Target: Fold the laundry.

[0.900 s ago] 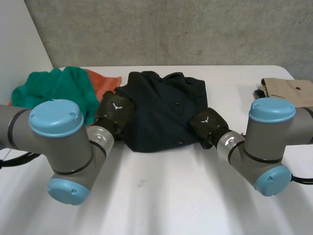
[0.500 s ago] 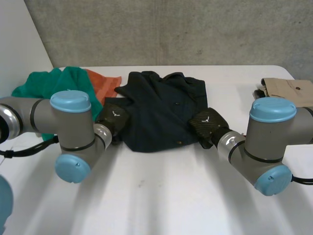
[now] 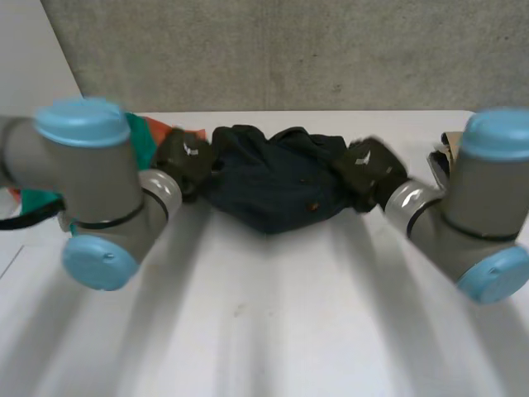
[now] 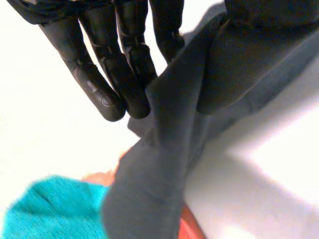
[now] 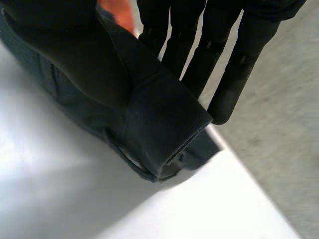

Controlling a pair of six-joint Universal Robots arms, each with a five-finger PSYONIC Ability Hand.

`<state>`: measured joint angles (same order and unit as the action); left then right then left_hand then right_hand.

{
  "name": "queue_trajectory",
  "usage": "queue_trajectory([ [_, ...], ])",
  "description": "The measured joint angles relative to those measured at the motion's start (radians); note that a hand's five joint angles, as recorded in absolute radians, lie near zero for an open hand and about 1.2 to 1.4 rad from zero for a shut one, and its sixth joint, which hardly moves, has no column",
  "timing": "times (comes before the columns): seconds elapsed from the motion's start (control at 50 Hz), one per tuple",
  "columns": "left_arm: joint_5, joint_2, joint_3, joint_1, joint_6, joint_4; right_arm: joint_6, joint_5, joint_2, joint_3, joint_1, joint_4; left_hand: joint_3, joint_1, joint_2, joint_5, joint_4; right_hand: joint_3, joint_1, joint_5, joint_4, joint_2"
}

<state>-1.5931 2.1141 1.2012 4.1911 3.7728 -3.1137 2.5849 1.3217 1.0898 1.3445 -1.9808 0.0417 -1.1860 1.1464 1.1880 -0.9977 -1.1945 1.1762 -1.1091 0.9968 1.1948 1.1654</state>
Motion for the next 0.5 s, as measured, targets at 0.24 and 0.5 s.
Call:
queue_trajectory([
  [0.24,0.084,0.072,-0.097,-0.010,-0.089,0.038,0.109,0.112,-0.144,-0.339,-0.010,-0.148,-0.003,0.000,0.005,0.000,-0.003,0.000,-0.011,0.000,0.000,0.000],
  [0.5,-0.113,0.436,-0.525,-0.061,-0.012,0.193,0.123,0.264,-0.469,-0.597,-0.084,-0.098,0.570,-0.614,-0.580,0.543,0.568,-0.602,0.566,-0.615,-0.619,-0.631],
])
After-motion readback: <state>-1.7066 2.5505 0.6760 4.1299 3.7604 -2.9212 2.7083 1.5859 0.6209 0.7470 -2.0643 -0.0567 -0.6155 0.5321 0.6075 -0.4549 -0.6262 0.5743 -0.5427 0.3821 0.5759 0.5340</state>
